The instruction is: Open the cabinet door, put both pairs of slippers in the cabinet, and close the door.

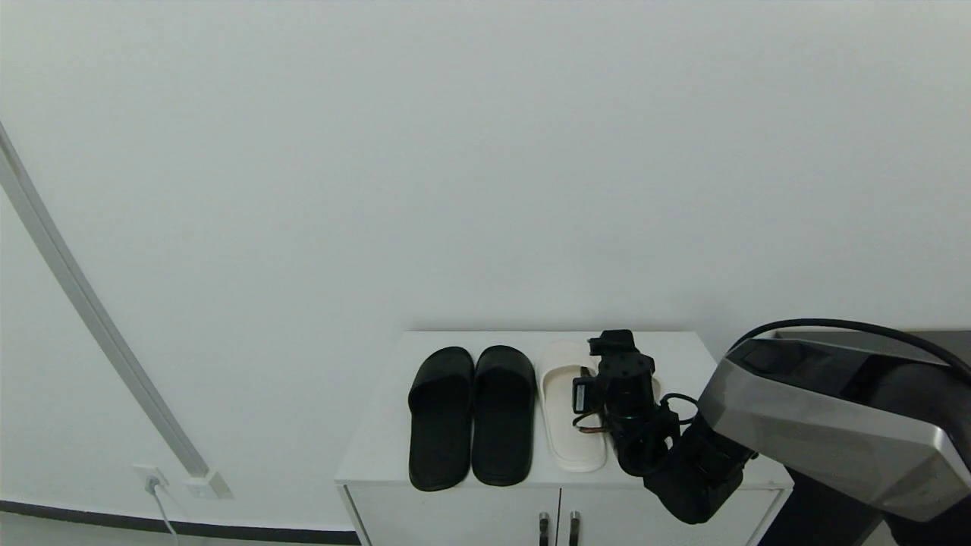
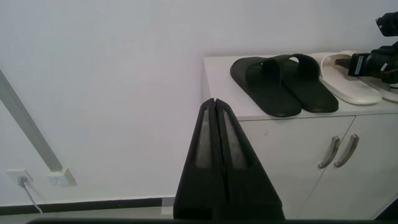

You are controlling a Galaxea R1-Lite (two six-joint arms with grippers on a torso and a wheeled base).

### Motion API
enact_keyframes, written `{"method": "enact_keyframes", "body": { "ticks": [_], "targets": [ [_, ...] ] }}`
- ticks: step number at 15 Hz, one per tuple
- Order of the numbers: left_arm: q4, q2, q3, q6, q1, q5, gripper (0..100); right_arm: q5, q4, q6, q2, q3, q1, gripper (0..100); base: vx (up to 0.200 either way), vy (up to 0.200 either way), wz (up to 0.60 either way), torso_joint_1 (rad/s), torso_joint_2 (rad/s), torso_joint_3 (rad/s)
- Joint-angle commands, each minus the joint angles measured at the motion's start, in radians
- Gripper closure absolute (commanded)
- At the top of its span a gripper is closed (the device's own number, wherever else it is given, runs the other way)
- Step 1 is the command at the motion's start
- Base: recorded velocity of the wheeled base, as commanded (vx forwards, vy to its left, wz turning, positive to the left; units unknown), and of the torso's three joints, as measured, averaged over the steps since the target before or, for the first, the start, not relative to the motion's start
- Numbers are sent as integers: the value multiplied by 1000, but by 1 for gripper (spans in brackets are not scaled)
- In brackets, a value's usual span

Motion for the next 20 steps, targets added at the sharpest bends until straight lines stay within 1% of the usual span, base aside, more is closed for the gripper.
{"method": "enact_keyframes", "body": {
  "ticks": [1,4,7,10,12,14,15,17,19,20],
  "targets": [
    [0,1,0,0,0,0,100,0,0,0,-1,-2,1,100,0,0,0,0,0,0],
    [0,1,0,0,0,0,100,-3,-5,0,-5,9,2,100,0,0,0,0,0,0],
    [0,0,0,-1,0,0,100,-11,-13,-11,-73,58,11,100,0,0,0,0,0,0],
    [0,0,0,-1,0,0,100,-11,-52,-63,-183,163,22,100,0,0,0,0,0,0],
    [0,0,0,-1,0,0,100,12,-86,-101,-301,299,51,100,0,0,0,0,0,0],
    [0,0,0,-1,0,0,100,136,-120,-121,-416,446,97,100,0,0,0,0,0,0],
    [0,0,0,-1,0,0,100,187,-121,-120,-466,497,120,100,0,0,0,0,0,0],
    [0,1,0,-1,0,0,100,261,-121,-120,-533,574,154,100,0,0,0,0,0,0],
    [0,0,0,-3,0,0,100,385,-117,-120,-613,647,183,100,0,0,0,0,0,0],
    [0,1,0,-3,0,0,100,416,-114,-120,-639,667,195,100,0,0,0,0,0,0]
  ]
}}
